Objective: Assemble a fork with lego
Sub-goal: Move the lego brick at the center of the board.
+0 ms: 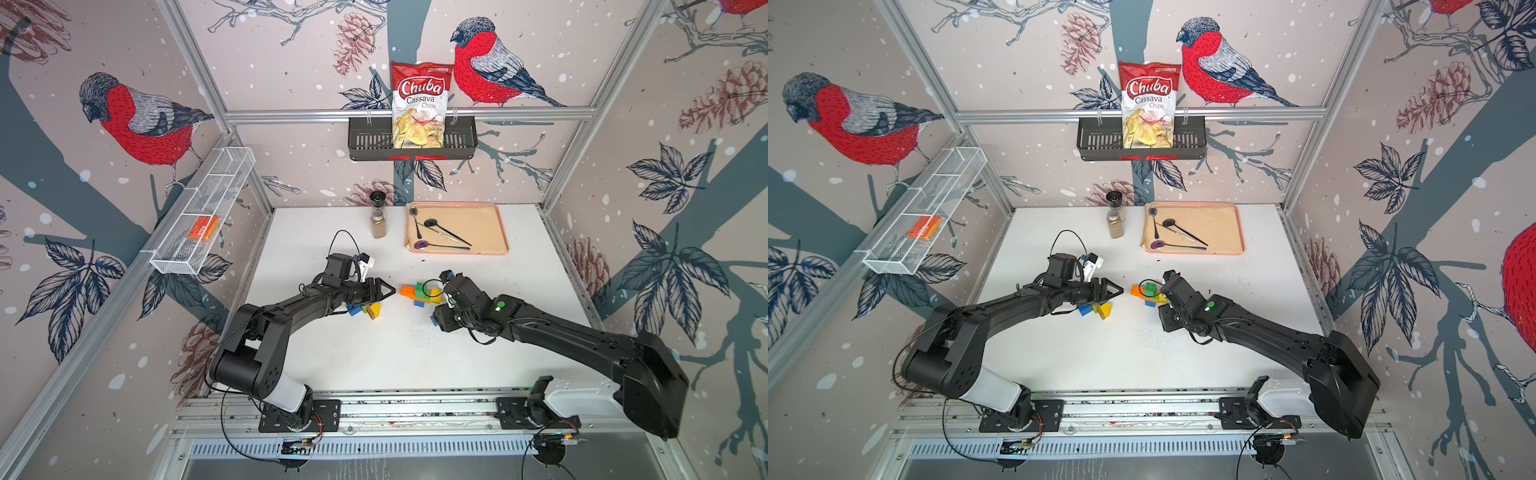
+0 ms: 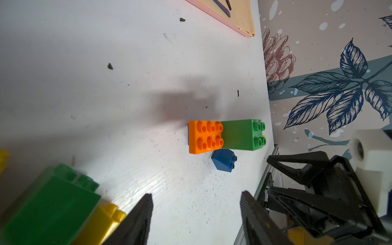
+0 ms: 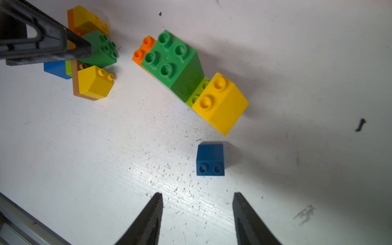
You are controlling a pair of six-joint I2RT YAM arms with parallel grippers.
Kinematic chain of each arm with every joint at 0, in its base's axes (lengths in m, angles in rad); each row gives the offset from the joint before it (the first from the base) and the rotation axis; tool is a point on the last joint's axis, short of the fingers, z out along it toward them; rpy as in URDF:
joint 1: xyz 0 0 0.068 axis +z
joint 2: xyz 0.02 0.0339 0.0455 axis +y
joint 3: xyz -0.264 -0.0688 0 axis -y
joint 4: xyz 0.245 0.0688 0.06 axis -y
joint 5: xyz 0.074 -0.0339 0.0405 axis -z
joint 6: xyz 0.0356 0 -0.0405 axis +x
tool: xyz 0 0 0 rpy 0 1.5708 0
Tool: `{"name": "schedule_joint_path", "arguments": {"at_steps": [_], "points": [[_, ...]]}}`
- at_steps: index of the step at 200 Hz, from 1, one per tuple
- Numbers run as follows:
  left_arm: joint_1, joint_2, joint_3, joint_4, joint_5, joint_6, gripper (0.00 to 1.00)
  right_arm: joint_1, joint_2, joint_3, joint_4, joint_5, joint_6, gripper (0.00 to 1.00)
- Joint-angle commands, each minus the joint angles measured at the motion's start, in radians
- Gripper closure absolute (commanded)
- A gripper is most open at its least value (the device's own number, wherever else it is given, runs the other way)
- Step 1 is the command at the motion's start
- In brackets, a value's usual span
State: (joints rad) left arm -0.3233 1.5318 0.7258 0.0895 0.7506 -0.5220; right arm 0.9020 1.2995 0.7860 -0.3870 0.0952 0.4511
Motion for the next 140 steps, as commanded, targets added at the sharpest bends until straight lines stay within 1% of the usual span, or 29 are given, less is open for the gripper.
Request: {"name": "schedule_joint_path", "arguments": {"at_steps": [1,17,36,86,113,140], "points": [[0.006,-0.003,0.004,-0.006,-0.007,0.016,0.34,0.003,0.010,-0.037,0.095,0.025,0.059,0.44],[0.009,0.011,0.009,-0.001,-0.001,0.016,0.34,0.003,0.013,-0.071,0.147,0.024,0.058,0.44],[0.012,0.025,0.009,0.007,0.008,0.010,0.35,-0.003,0.031,-0.087,0.159,0.050,0.052,0.44],[0.017,0.048,0.012,0.016,0.021,0.008,0.35,-0.015,0.114,-0.090,0.224,0.024,0.001,0.47],[0.019,0.055,0.012,0.018,0.023,0.008,0.35,-0.006,0.169,-0.074,0.243,0.027,-0.021,0.49],[0.020,0.056,0.011,0.022,0.027,0.007,0.35,0.015,0.214,-0.051,0.232,0.030,-0.033,0.56]]}}
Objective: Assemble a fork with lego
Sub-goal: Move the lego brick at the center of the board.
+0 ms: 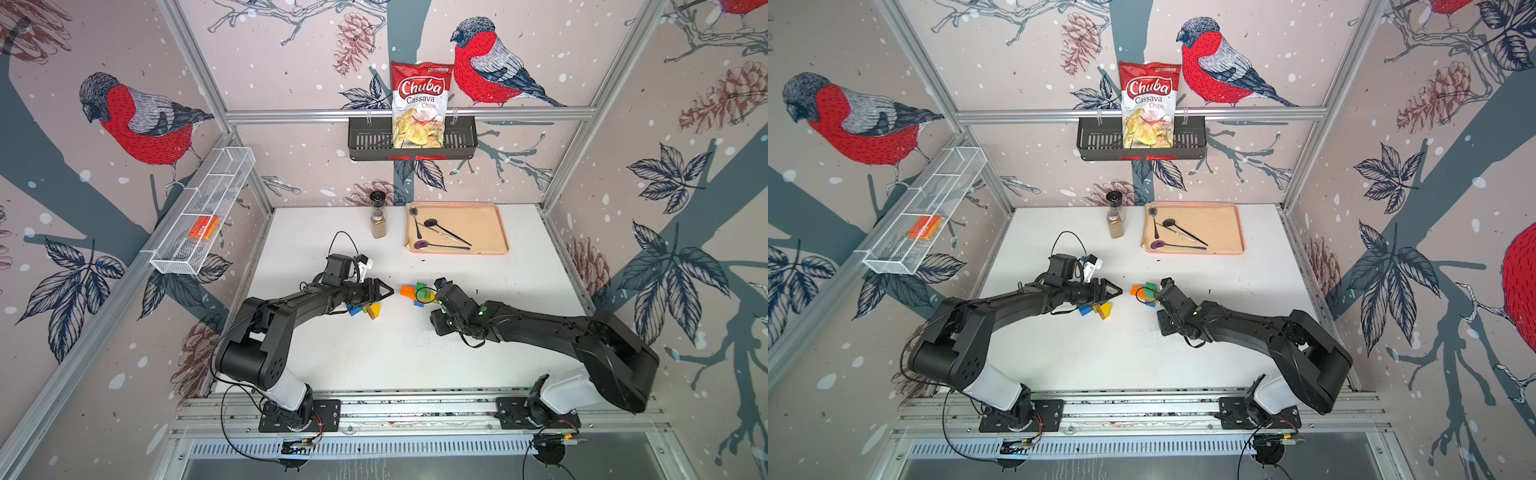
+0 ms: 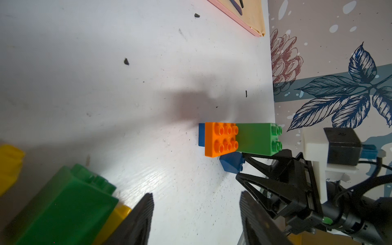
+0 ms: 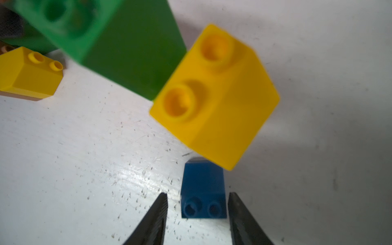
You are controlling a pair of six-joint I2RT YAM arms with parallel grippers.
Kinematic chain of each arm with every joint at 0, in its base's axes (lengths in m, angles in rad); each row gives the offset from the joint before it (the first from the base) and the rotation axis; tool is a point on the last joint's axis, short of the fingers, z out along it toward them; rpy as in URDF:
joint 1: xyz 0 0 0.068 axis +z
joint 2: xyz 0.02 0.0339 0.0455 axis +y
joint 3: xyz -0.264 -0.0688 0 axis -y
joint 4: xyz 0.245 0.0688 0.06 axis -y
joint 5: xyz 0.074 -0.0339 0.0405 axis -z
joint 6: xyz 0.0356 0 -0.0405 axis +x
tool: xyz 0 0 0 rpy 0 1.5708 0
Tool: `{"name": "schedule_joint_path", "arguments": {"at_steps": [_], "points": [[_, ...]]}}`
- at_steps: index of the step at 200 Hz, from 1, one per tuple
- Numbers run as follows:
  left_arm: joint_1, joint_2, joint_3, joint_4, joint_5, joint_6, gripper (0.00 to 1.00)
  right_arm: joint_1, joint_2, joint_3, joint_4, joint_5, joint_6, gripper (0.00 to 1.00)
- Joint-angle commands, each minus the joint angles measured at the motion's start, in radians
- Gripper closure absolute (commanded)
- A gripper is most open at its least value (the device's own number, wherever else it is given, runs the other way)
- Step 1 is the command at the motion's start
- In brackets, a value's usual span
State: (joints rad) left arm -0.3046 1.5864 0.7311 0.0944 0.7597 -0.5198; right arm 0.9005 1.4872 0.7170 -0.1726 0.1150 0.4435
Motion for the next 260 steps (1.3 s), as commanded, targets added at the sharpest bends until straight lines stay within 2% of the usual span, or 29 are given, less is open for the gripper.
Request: {"name": "schedule_joint_path", "arguments": {"at_steps": [1,29,57,86,123,150,179,217,260], "points": [[0.002,0.001,0.005,0.016,0.019,0.005,0.35,0.018,0.028,0.018,0.016,0.010,-0.025,0.56],[0.007,-0.001,0.001,0.012,0.019,0.006,0.35,0.045,0.066,0.038,-0.008,0.012,-0.038,0.62],[0.010,-0.009,-0.002,0.007,0.017,0.009,0.36,0.073,0.098,0.057,-0.034,0.049,-0.043,0.62],[0.011,-0.020,-0.005,-0.004,0.016,0.014,0.36,0.075,0.118,0.073,-0.034,0.086,-0.002,0.48],[0.013,-0.022,-0.011,-0.003,0.017,0.016,0.36,0.081,0.138,0.097,-0.009,0.100,0.012,0.47],[0.015,-0.029,-0.016,-0.001,0.018,0.015,0.36,0.096,0.170,0.119,-0.006,0.104,0.016,0.51],[0.021,-0.037,-0.023,-0.004,0.020,0.018,0.36,0.118,0.181,0.124,-0.019,0.110,0.008,0.63],[0.023,-0.047,-0.023,-0.005,0.020,0.016,0.36,0.129,0.142,0.113,-0.032,0.126,-0.020,0.71],[0.031,-0.079,-0.009,-0.064,0.005,0.043,0.36,0.190,0.113,0.127,-0.024,0.078,-0.178,0.73]]}}
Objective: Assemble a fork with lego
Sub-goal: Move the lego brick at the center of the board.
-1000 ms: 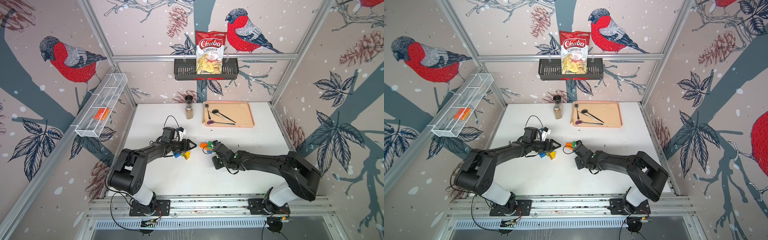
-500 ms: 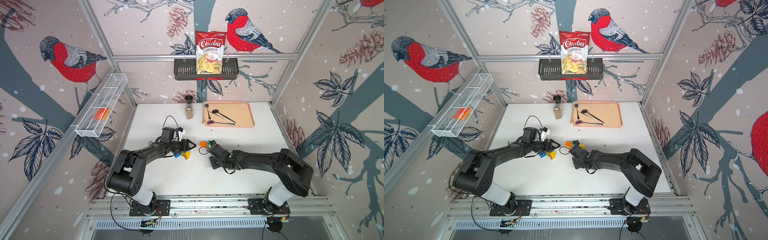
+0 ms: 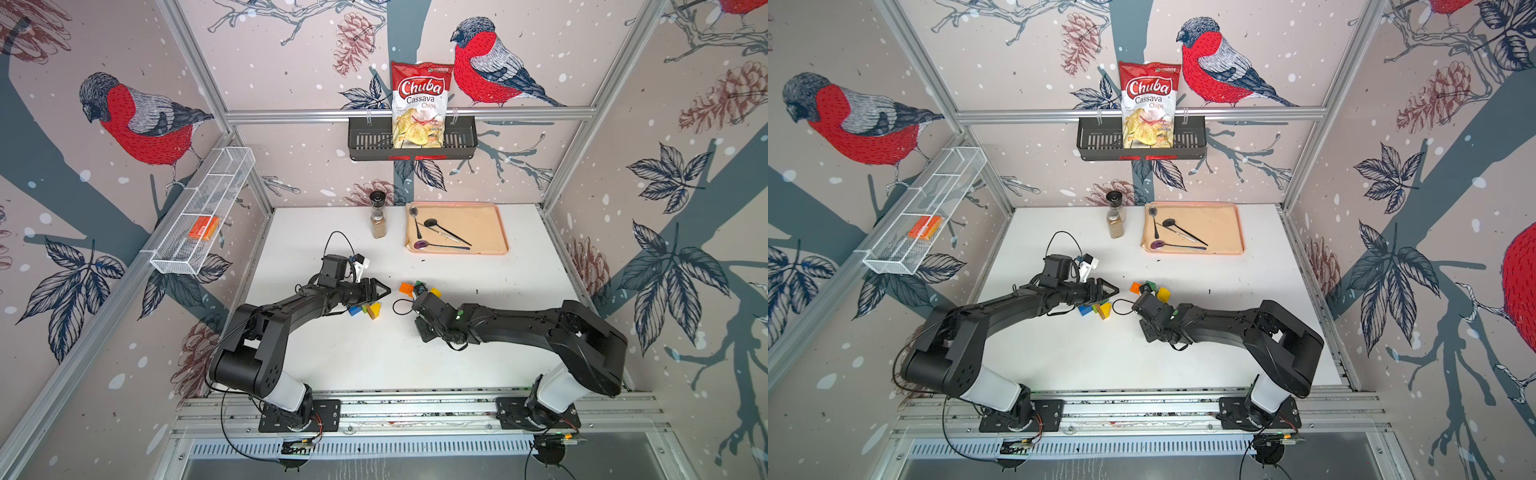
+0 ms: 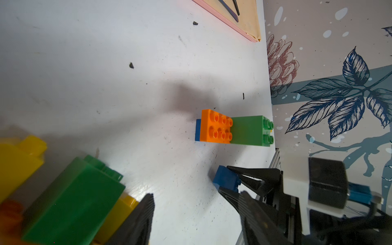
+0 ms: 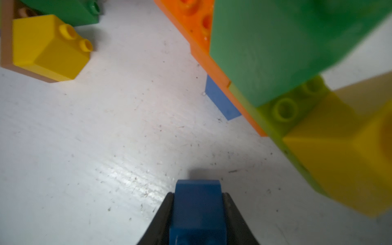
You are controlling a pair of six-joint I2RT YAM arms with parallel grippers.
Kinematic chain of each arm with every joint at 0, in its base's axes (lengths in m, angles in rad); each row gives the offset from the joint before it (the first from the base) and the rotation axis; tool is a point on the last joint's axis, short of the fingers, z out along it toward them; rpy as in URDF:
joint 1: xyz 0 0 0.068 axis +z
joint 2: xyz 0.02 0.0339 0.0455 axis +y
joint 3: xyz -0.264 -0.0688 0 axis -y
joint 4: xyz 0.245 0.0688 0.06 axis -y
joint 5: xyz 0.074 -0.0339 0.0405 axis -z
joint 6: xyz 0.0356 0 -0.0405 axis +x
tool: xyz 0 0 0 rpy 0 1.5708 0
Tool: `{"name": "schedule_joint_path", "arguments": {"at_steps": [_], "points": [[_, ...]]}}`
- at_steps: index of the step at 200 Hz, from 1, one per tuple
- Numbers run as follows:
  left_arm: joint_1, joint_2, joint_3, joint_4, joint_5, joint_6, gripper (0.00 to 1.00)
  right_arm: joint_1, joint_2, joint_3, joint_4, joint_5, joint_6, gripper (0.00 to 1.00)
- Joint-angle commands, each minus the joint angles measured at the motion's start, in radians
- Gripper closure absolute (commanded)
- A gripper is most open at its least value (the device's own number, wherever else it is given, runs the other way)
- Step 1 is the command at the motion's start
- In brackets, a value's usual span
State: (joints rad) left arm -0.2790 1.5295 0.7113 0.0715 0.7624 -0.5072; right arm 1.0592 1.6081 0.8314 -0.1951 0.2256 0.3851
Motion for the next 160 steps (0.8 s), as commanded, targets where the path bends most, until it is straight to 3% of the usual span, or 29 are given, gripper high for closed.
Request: {"name": "schedule_joint_path", "arguments": {"at_steps": [1,62,113,135,160], "points": [[0.005,-0.022,0.012,-0.042,0.002,0.033,0.36,0.034,-0.008,0.013,-0.003,-0.035,-0.124,0.73],[0.136,-0.158,-0.001,-0.214,0.020,0.140,0.36,0.054,0.064,0.088,-0.038,-0.254,-0.407,0.70],[0.172,-0.191,0.014,-0.335,-0.048,0.206,0.35,0.030,0.232,0.267,-0.211,-0.275,-0.653,0.69],[0.182,-0.181,0.021,-0.349,-0.065,0.219,0.34,0.012,0.256,0.302,-0.218,-0.305,-0.710,0.66],[0.184,-0.172,0.040,-0.361,-0.065,0.249,0.33,-0.003,0.243,0.326,-0.229,-0.338,-0.739,0.54]]}}
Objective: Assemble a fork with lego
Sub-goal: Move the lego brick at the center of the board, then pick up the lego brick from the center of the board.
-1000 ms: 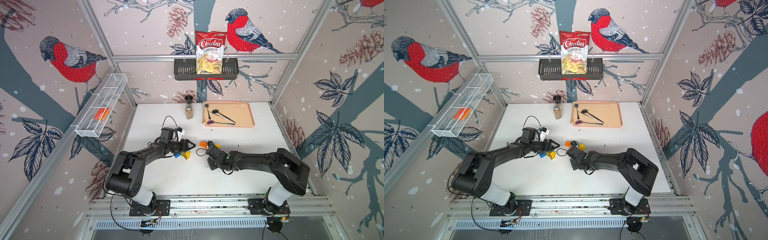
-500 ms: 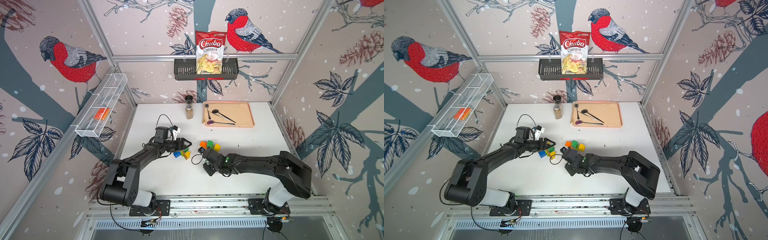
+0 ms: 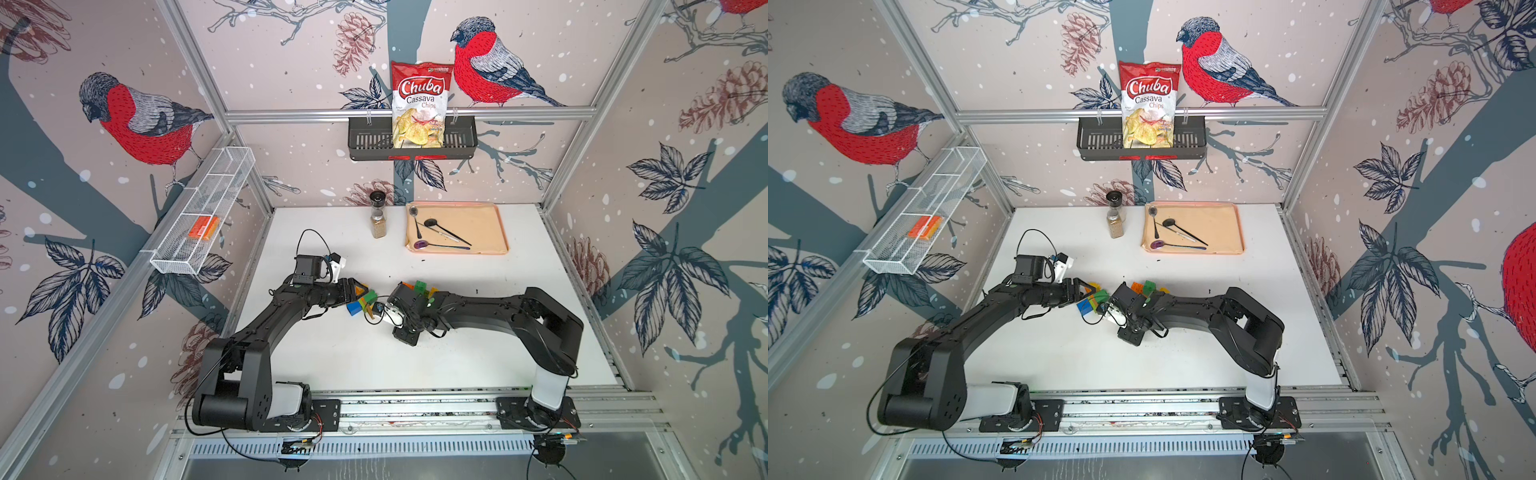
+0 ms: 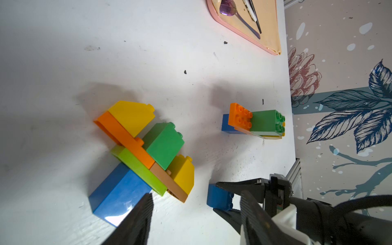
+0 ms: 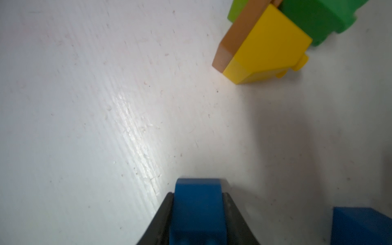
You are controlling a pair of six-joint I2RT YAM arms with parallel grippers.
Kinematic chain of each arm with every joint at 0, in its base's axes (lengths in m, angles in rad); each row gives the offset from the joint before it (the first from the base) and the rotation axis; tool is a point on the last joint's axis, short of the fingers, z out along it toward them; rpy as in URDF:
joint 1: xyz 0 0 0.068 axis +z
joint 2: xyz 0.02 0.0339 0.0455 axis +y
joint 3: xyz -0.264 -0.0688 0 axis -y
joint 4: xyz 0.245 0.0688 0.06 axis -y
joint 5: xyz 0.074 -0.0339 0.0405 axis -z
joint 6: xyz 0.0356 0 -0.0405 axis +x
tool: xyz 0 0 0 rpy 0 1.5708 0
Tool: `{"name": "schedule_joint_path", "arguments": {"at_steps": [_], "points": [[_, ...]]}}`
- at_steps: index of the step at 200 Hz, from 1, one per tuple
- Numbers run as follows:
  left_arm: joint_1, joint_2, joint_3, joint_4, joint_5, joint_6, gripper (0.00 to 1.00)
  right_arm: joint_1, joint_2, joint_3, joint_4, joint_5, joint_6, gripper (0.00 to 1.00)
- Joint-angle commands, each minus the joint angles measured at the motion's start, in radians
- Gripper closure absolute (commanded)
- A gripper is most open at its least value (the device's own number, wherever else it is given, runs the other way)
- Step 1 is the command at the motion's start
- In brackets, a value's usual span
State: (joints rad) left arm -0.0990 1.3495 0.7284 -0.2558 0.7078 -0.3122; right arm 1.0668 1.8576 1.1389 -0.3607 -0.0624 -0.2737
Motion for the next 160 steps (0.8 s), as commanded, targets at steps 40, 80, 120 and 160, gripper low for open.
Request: {"name": "schedule_joint_path", "arguments": {"at_steps": [40,80,120,160], "points": [[0.003,0.039,0.089,-0.111,-0.014,0.143,0.30,-0.035,-0.103,-0.016,-0.063,-0.091,-0.061,0.15],[-0.034,0.004,0.115,-0.124,-0.061,0.234,0.28,-0.087,-0.260,-0.083,-0.058,-0.090,0.075,0.00],[-0.080,0.035,0.169,-0.180,-0.109,0.274,0.23,-0.081,-0.518,-0.255,0.095,0.227,0.318,0.00],[-0.118,0.033,0.166,-0.148,-0.036,0.275,0.01,-0.077,-0.769,-0.370,0.144,0.474,0.482,0.01]]}}
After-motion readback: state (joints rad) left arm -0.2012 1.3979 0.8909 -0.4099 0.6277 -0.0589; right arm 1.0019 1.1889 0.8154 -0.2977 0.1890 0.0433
